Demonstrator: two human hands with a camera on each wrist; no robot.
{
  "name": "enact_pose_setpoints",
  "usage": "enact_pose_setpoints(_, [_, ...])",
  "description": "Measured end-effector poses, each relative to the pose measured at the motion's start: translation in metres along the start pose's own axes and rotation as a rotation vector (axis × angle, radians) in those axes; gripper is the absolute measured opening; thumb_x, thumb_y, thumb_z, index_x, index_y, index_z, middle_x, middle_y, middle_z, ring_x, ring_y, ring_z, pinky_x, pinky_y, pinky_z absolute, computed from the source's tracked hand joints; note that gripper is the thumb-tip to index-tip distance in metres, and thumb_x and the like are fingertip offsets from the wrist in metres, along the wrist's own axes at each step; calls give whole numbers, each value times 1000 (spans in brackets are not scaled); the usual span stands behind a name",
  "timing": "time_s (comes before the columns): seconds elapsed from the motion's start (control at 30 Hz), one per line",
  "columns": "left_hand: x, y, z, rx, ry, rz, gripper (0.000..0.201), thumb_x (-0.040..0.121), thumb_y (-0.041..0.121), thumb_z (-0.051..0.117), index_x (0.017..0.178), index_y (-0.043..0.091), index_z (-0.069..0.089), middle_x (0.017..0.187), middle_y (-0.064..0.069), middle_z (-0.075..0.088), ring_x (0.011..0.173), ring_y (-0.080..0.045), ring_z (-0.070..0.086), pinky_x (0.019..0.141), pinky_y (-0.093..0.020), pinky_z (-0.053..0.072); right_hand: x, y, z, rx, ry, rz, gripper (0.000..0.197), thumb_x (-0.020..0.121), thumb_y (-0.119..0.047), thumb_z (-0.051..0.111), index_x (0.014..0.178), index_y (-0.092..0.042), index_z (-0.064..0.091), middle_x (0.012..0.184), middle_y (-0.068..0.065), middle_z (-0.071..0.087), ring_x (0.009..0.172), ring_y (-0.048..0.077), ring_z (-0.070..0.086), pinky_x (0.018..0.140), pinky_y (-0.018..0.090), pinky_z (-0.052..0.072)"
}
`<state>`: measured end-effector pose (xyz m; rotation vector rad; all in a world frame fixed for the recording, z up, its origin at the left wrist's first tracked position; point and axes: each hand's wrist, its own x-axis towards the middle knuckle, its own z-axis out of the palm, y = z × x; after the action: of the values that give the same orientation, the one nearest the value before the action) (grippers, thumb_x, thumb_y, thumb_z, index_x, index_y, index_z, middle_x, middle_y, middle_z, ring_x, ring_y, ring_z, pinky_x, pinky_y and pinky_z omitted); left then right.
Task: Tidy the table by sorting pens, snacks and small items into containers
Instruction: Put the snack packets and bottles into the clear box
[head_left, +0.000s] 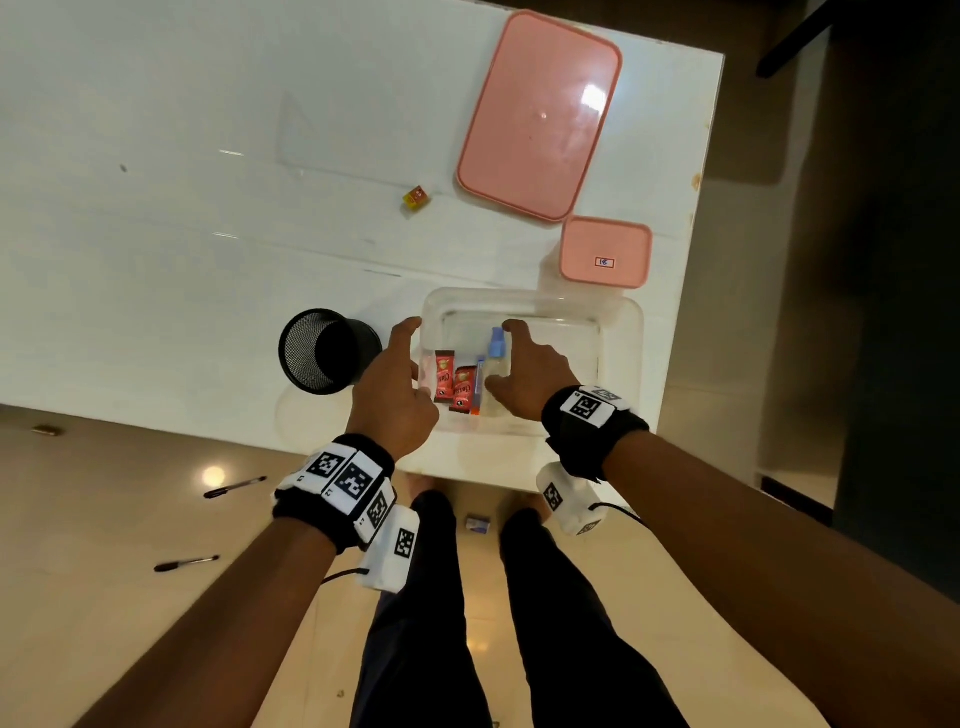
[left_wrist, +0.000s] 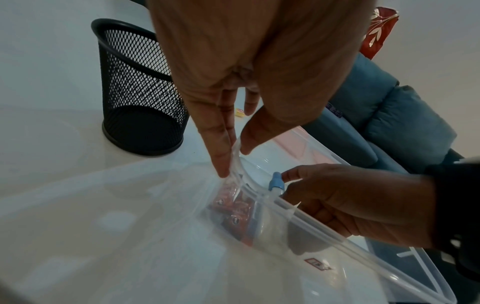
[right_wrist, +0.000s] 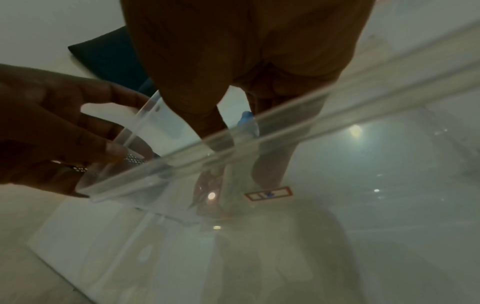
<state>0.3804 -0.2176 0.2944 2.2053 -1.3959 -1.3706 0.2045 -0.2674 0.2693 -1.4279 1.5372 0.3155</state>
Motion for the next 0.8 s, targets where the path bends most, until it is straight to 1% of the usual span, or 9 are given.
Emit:
enact_pose_setpoints(0.07, [1,2,-3,-11,-24,1,82,79,-4,58,146,31,26,95,1,57,79,-20,62,74,-34,52,0,4,0,34,-33,15,80,87,-30,63,151,-26,15,101,10,67,80,30,66,76,35,54])
enact_pose_setpoints(0.2, [3,0,-7,-27,-56,3,84,78,-4,59,146,32,26,97,-1,58,79,-21,62,74,-33,51,-3,7,-4,-69,-27,-25,87,89,-38,64,155,-26,9,100,10,68,88,30,65,75,31,45])
enact_pose_setpoints(0.27, [3,0,-7,-34,-75,-7,84,79,-2,61,146,33,24,101,-2,58,81,-21,62,75,-34,53,-6,7,-11,-96,-36,-34,84,89,-45,63,154,-29,12,100,8,70,94,30,66,81,34,48])
enact_pose_setpoints(0.33, [3,0,-10,-37,-87,-5,81,83,5,63,147,33,22,105,-3,57,84,-20,63,80,-39,54,-9,2,-23,-143,-24,-72,67,88,-50,60,146,-35,29,105,3,71,99,28,65,88,38,50])
enact_pose_setpoints(0.4, [2,1,-16,-56,-85,5,76,86,16,65,147,31,22,107,-1,56,84,-15,63,79,-38,55,-17,-12,-42,-145,51,-147,39,90,-49,58,127,-38,51,97,-5,72,94,21,66,86,36,50])
enact_pose_setpoints(0.47, [2,4,-24,-60,-71,39,71,87,25,65,145,30,27,107,2,55,86,-12,63,77,-34,54,-25,-36,-65,-136,114,-229,21,91,-43,58,112,-37,60,89,-13,71,85,13,65,81,31,49])
enact_pose_setpoints(0.53, [2,9,-36,-50,-59,96,61,87,29,65,140,30,36,108,3,54,85,-12,63,75,-31,54,-24,-67,-87,-159,150,-294,18,92,-38,59,109,-34,63,88,-14,71,81,10,63,78,28,47])
enact_pose_setpoints(0.67, [3,19,-68,-44,-15,210,40,88,31,63,126,30,52,101,10,55,80,-6,61,73,-27,53,25,-123,-119,-236,182,-364,21,91,-29,63,111,-27,65,95,-7,71,89,15,63,78,24,40])
enact_pose_setpoints(0.8, [9,10,-107,-84,131,282,28,89,24,62,117,25,60,96,9,60,81,-8,62,78,-27,52,105,-165,-118,-412,149,-295,30,89,-34,65,118,-24,61,116,2,65,112,24,57,91,29,42])
